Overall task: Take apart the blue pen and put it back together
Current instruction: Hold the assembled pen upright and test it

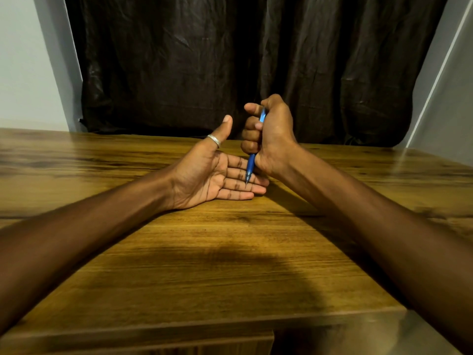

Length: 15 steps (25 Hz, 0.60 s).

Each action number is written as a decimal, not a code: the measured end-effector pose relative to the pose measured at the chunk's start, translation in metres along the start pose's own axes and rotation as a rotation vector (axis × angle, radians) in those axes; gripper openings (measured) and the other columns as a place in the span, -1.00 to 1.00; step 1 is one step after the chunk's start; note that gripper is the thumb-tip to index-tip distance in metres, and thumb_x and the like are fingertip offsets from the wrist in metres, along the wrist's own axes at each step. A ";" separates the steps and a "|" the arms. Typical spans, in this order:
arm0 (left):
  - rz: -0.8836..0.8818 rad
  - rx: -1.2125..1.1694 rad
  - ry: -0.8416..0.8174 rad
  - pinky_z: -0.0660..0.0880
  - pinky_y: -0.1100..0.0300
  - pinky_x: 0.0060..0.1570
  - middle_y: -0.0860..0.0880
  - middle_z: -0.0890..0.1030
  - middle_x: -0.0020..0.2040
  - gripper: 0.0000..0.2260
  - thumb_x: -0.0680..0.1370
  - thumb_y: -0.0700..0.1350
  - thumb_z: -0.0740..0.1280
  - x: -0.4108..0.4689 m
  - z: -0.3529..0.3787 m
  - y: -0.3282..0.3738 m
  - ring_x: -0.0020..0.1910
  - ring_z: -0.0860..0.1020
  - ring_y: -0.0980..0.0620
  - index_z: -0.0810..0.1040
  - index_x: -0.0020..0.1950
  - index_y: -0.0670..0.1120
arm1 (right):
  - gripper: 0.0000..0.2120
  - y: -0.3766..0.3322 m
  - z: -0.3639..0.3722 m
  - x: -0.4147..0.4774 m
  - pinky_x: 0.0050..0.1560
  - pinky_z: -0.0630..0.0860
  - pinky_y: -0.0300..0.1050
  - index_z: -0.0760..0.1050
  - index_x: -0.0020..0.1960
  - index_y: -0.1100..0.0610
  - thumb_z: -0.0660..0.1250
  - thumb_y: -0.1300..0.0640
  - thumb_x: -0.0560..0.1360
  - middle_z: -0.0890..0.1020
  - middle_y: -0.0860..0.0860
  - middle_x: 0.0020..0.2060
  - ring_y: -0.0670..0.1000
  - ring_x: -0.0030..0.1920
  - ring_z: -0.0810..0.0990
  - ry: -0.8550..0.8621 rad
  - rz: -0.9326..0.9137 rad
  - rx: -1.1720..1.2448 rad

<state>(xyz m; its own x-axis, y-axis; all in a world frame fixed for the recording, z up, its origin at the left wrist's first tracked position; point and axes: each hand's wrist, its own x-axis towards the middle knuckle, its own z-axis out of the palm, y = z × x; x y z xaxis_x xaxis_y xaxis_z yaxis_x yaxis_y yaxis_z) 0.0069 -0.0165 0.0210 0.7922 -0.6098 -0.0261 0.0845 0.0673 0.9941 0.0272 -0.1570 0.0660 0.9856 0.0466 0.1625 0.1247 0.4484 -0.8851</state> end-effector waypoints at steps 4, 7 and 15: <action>0.000 -0.001 0.003 0.53 -0.01 0.28 -0.35 0.61 0.26 -0.02 0.47 0.54 0.03 0.000 0.000 0.000 0.29 0.60 -0.22 0.45 0.39 -0.33 | -0.69 0.000 0.000 0.000 -0.56 0.09 -0.25 0.45 -0.06 0.13 0.04 -0.03 0.64 0.28 -0.09 -0.56 -0.11 -0.58 0.17 0.007 0.009 -0.006; 0.000 0.005 0.006 0.52 -0.01 0.29 -0.34 0.61 0.26 -0.02 0.47 0.54 0.02 0.001 0.001 -0.001 0.29 0.60 -0.22 0.46 0.39 -0.33 | -0.68 0.000 0.000 0.000 -0.55 0.09 -0.24 0.45 -0.06 0.13 0.04 -0.04 0.64 0.28 -0.09 -0.56 -0.11 -0.57 0.17 0.014 0.007 -0.009; 0.005 0.008 0.015 0.53 -0.01 0.28 -0.34 0.62 0.24 -0.03 0.48 0.53 0.00 -0.001 0.003 0.000 0.28 0.61 -0.22 0.47 0.37 -0.33 | -0.70 0.001 -0.001 0.000 -0.57 0.10 -0.25 0.45 -0.04 0.14 0.03 0.00 0.63 0.28 -0.10 -0.57 -0.11 -0.58 0.18 0.010 -0.014 -0.010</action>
<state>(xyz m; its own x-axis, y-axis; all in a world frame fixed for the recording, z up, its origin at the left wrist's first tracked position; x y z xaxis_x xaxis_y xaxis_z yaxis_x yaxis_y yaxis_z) 0.0045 -0.0184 0.0211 0.8013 -0.5978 -0.0230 0.0759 0.0636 0.9951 0.0271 -0.1575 0.0651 0.9848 0.0312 0.1710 0.1400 0.4403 -0.8869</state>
